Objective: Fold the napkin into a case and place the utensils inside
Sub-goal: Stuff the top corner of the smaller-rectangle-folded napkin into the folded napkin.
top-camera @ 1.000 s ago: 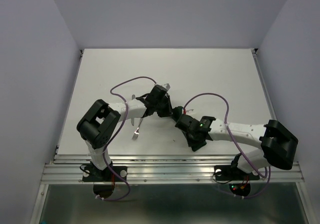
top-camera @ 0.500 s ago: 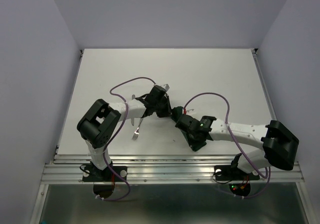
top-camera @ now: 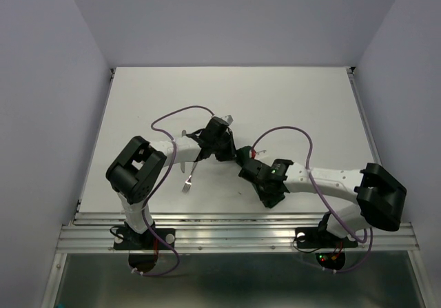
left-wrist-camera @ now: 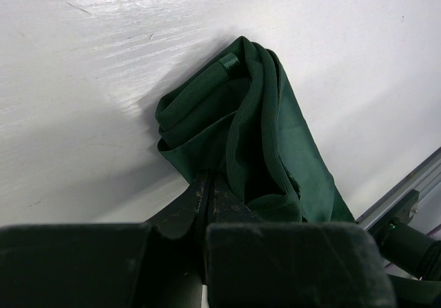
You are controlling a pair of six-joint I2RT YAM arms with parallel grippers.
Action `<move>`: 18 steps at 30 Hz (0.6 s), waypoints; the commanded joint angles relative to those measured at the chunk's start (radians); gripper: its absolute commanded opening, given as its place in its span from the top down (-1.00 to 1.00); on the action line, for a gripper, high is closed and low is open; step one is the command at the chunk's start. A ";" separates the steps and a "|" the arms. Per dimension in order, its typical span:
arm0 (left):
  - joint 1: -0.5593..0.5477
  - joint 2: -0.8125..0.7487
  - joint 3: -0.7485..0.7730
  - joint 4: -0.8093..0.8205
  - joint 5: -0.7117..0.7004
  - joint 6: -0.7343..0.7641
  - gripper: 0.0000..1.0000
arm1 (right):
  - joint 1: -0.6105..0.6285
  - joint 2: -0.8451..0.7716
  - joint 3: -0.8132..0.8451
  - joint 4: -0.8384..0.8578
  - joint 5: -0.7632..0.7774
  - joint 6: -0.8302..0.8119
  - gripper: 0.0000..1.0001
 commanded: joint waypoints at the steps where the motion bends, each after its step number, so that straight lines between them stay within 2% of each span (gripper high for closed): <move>1: 0.007 -0.013 -0.016 0.021 0.008 0.021 1.00 | 0.010 0.004 0.005 0.001 0.014 0.020 0.61; 6: 0.007 -0.011 -0.013 0.023 0.010 0.021 1.00 | 0.010 -0.074 0.031 0.002 0.051 0.043 0.33; 7: 0.007 -0.012 -0.014 0.024 0.012 0.021 1.00 | 0.010 -0.092 0.048 0.013 0.060 0.041 0.20; 9: 0.005 -0.011 -0.014 0.026 0.015 0.023 1.00 | 0.010 -0.129 0.089 0.028 0.082 0.031 0.07; 13: 0.005 -0.010 -0.017 0.029 0.015 0.023 1.00 | -0.035 -0.118 0.138 0.085 0.083 -0.006 0.02; 18: 0.007 -0.015 -0.030 0.032 0.016 0.023 1.00 | -0.197 -0.106 0.166 0.248 -0.030 -0.081 0.03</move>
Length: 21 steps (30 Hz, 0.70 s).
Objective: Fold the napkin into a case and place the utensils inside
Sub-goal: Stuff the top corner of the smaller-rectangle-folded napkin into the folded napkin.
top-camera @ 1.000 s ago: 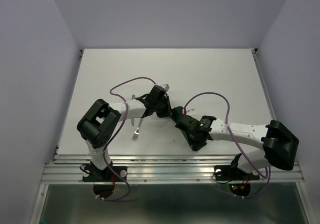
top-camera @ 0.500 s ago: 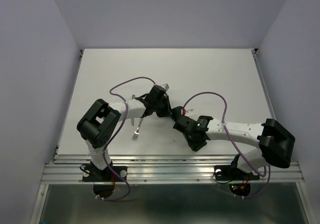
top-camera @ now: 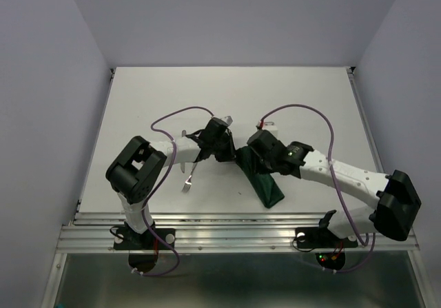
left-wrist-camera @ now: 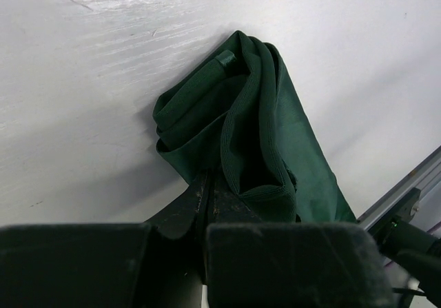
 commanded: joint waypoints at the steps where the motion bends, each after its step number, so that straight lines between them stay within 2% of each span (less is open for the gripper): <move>1: 0.007 -0.016 -0.026 0.023 0.007 0.020 1.00 | -0.105 0.017 0.047 0.181 -0.048 -0.061 0.03; 10: 0.005 -0.013 -0.015 0.022 0.023 0.029 1.00 | -0.244 0.132 0.091 0.350 -0.199 -0.089 0.01; 14: 0.007 -0.015 -0.014 0.017 0.021 0.032 1.00 | -0.244 0.164 0.096 0.386 -0.241 -0.092 -0.07; 21: 0.005 -0.013 -0.015 0.017 0.023 0.031 1.00 | -0.244 0.216 0.093 0.443 -0.318 -0.101 -0.06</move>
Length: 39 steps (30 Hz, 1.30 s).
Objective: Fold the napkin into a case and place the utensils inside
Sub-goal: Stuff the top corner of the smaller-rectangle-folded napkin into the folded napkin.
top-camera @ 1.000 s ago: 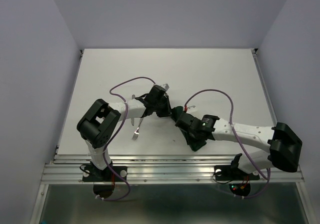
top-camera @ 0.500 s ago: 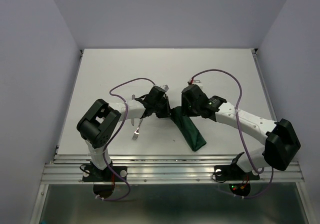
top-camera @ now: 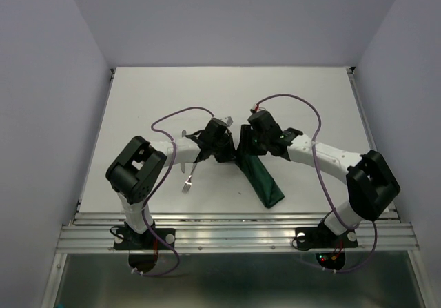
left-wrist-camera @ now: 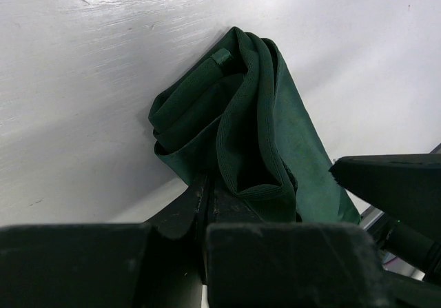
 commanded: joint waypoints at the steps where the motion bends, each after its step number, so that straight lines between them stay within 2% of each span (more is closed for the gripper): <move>1: 0.007 -0.013 -0.002 0.009 0.011 0.018 1.00 | 0.000 0.016 0.036 0.090 -0.066 -0.023 -0.07; 9: 0.007 -0.018 -0.004 0.006 0.008 0.018 1.00 | 0.000 0.064 0.035 0.089 -0.047 -0.028 -0.03; 16: 0.007 -0.021 -0.005 0.008 0.008 0.018 1.00 | 0.000 0.084 0.030 0.090 -0.012 -0.014 0.19; 17: 0.005 -0.021 -0.007 0.006 0.008 0.018 1.00 | 0.000 0.084 0.027 0.090 -0.009 -0.012 0.25; 20: 0.007 -0.024 -0.008 0.008 0.006 0.017 1.00 | 0.000 0.076 0.015 0.098 0.006 -0.009 0.60; 21: 0.005 -0.024 -0.007 0.008 0.006 0.017 1.00 | 0.000 0.069 0.004 0.103 0.012 -0.003 0.80; 23: 0.005 -0.025 -0.008 0.008 0.006 0.015 1.00 | 0.000 0.062 -0.005 0.104 0.014 -0.002 0.98; 39: 0.005 -0.050 0.006 -0.001 0.008 0.005 1.00 | 0.000 0.055 -0.066 0.057 -0.007 0.018 0.99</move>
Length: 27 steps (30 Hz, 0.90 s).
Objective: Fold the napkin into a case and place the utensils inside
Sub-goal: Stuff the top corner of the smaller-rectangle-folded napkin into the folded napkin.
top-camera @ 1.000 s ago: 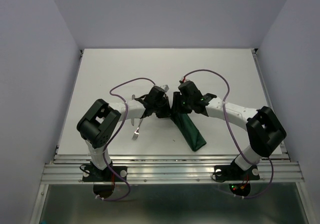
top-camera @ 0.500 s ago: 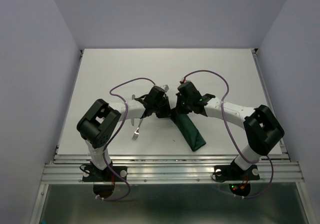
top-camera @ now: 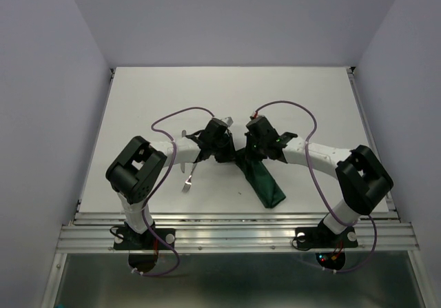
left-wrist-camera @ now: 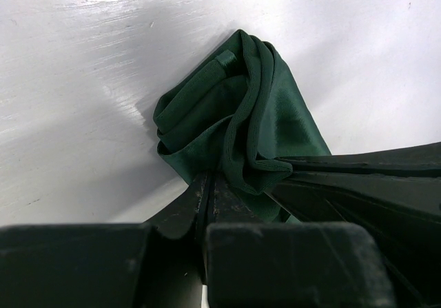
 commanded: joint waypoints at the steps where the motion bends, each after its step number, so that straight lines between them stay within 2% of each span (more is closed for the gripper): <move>1: 0.007 -0.051 0.006 0.001 0.007 0.004 1.00 | 0.000 -0.008 -0.009 0.001 0.003 0.015 0.99; 14: 0.007 -0.090 0.019 0.000 0.036 -0.009 1.00 | 0.000 0.092 -0.038 0.029 0.014 0.042 0.99; 27: 0.007 -0.068 0.010 0.029 0.088 -0.009 1.00 | 0.000 0.085 -0.036 0.092 -0.026 0.058 0.99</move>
